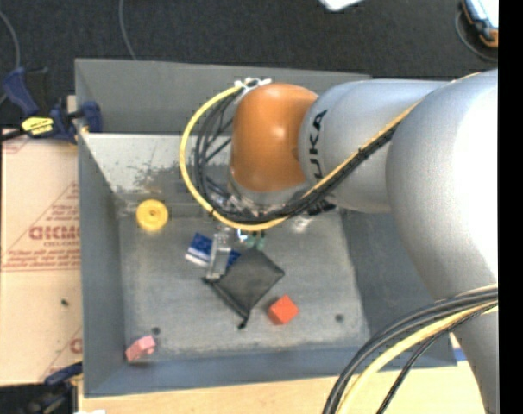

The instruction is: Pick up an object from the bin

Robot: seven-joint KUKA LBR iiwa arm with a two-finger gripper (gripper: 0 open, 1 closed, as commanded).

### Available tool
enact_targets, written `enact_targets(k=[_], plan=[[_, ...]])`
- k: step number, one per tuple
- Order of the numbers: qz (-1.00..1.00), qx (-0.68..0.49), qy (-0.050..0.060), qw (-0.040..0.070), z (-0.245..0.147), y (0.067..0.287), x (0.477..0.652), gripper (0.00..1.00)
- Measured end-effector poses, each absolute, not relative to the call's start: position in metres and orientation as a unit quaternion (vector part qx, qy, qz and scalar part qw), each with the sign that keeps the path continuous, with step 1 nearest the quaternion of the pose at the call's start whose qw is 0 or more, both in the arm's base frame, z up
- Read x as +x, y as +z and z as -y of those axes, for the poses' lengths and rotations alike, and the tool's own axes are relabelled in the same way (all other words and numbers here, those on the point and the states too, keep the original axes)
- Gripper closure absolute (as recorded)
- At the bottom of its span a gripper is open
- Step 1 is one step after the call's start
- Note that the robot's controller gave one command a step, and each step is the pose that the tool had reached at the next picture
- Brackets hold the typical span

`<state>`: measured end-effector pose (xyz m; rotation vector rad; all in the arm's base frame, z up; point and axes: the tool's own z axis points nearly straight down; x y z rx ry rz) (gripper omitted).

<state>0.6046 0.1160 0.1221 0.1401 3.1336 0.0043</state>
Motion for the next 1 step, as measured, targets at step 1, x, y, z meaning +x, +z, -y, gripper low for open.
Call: enact_targets(k=[1], plan=[[-0.998,-0.060,0.001,0.003,-0.0755,0.0709,0.6282,1.00]])
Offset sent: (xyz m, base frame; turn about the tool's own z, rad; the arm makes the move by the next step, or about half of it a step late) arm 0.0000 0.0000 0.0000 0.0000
